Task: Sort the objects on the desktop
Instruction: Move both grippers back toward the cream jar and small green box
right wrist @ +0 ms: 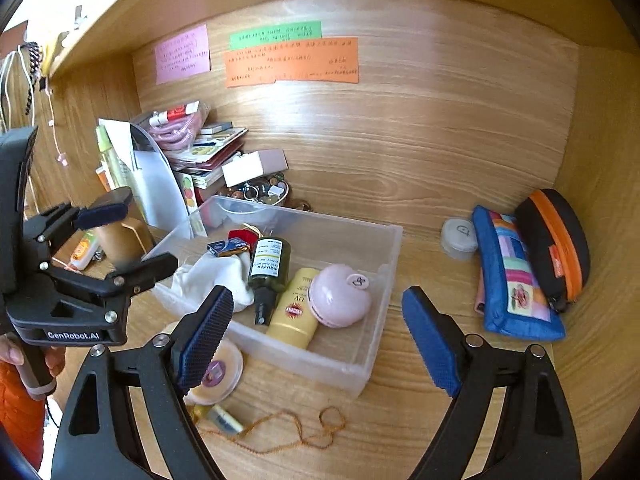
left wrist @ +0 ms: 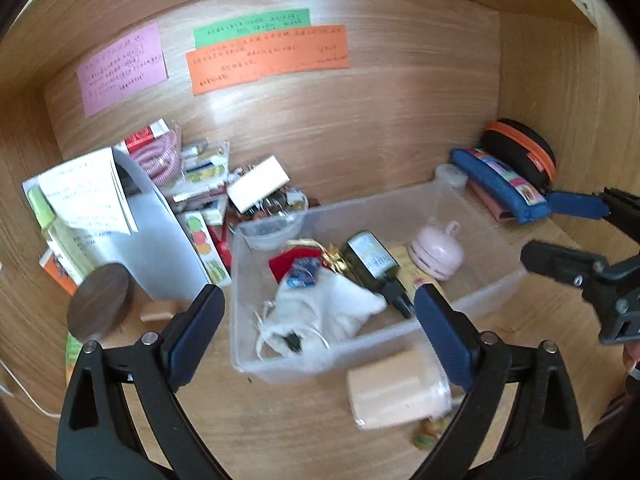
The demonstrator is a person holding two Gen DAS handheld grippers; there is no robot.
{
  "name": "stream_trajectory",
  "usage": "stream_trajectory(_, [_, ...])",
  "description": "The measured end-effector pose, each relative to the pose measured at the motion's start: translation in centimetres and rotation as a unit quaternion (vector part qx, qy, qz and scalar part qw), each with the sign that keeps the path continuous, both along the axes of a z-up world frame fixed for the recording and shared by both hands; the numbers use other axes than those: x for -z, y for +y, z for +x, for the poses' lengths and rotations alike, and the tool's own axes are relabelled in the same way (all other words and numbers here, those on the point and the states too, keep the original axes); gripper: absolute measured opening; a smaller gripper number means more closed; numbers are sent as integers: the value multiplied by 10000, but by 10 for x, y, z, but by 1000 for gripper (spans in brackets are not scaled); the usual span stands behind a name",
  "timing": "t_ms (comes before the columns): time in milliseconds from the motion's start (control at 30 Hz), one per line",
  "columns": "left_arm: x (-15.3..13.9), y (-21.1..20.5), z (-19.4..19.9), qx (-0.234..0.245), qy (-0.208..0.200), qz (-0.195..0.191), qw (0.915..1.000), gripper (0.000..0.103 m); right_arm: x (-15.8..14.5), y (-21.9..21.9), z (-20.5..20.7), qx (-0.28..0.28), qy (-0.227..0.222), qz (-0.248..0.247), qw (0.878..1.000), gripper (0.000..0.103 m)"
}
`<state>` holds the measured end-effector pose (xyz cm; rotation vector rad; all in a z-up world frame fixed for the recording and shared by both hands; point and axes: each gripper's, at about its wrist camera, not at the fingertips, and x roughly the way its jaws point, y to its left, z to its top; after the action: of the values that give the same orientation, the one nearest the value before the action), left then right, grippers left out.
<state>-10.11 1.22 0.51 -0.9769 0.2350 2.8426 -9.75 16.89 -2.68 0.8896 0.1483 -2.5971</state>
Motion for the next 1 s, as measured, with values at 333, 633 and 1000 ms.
stream_trajectory(333, [36,15,20,21,-417,60,9991,97,16,17,32,30,-111,-140,9998,86])
stream_trajectory(633, [52,16,24,-55,-609,315,9976,99,42,23,45,-21,-180,-79,9998,86])
stream_trajectory(1000, [59,17,20,69,-928,741,9929,99,65,11,42,-437,-415,-208,9980,76])
